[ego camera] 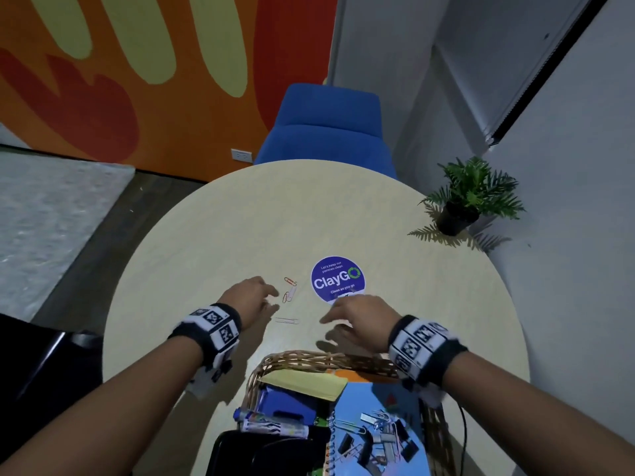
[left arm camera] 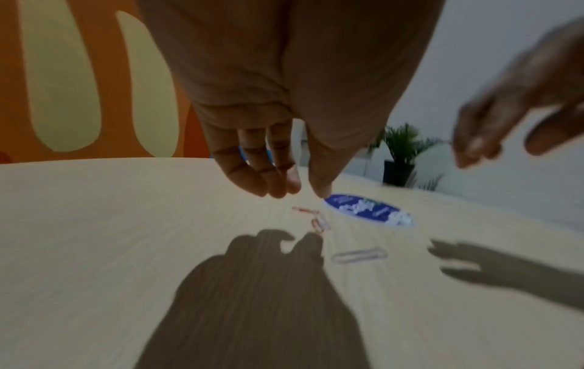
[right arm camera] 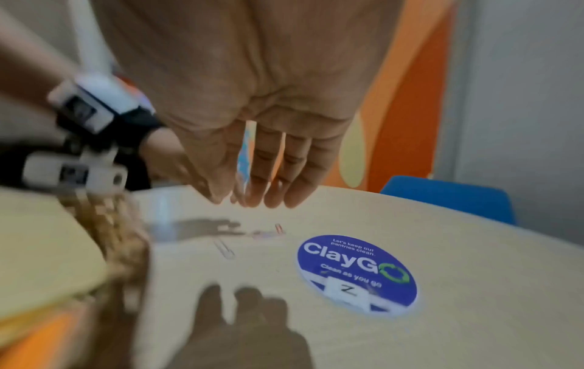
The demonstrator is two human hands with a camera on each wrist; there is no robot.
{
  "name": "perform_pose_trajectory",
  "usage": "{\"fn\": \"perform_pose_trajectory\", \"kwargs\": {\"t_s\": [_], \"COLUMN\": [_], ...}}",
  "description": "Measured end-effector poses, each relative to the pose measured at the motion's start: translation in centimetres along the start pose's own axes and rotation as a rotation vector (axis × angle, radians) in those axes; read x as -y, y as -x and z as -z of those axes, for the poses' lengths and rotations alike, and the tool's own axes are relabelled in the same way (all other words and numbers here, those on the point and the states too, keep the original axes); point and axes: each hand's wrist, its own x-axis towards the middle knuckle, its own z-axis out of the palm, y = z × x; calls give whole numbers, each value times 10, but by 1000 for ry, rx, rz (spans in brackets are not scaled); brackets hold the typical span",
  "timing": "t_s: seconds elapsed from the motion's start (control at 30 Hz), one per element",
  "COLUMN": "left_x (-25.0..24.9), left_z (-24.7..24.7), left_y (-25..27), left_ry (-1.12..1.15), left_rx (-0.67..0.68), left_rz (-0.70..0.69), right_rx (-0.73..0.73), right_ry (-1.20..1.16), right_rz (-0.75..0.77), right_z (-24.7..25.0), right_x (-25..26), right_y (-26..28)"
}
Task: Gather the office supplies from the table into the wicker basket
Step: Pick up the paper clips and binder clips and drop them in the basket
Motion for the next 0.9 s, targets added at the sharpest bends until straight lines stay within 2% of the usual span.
{"fn": "perform_pose_trajectory", "kwargs": {"t_s": [0.07,0.13,0.2,0.3,0.47,0.73,0.9], "left_x": [-1,-1,2,9,14,6,7], "left_z": [-9,-17,-24,-33,-40,-40,-42], "left_y": [-11,-18,-22,-24,-24,-34,-35], "left_ry": [-108,-177,-213,-252,-181,-162,-233], "left_rx": [10,16,11,10,9,-52,-89], "left_rz": [-49,-73,-91,-103,-85,-60,-53], "right_rx": [103,235,298,287,283,257,212], "right_ry": [130,278,367,394,444,295,210], "right_rz": [98,135,159,216,234,108,-96], "right_z": [-1,-3,-8,-20,-40,-40,-41], "right_x": [7,11,14,14,5,-8,-26], "right_y": [-28,-51,-69,-87,-100,-104,-100]}}
